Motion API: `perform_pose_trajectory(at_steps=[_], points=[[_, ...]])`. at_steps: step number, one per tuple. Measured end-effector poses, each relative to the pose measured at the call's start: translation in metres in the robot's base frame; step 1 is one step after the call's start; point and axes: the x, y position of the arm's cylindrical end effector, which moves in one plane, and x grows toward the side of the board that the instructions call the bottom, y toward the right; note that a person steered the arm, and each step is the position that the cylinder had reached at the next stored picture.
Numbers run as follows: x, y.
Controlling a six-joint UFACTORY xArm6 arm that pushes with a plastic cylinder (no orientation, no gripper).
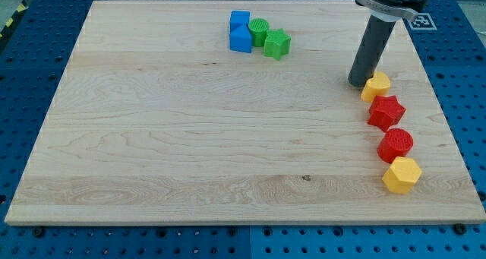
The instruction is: Nudge the green star up a bit
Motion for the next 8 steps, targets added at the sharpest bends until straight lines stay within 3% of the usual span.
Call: perform_pose_trajectory(at_steps=[2,6,8], points=[[-0.001,-0.091],[-0.004,-0.093],[-0.057,-0.083]])
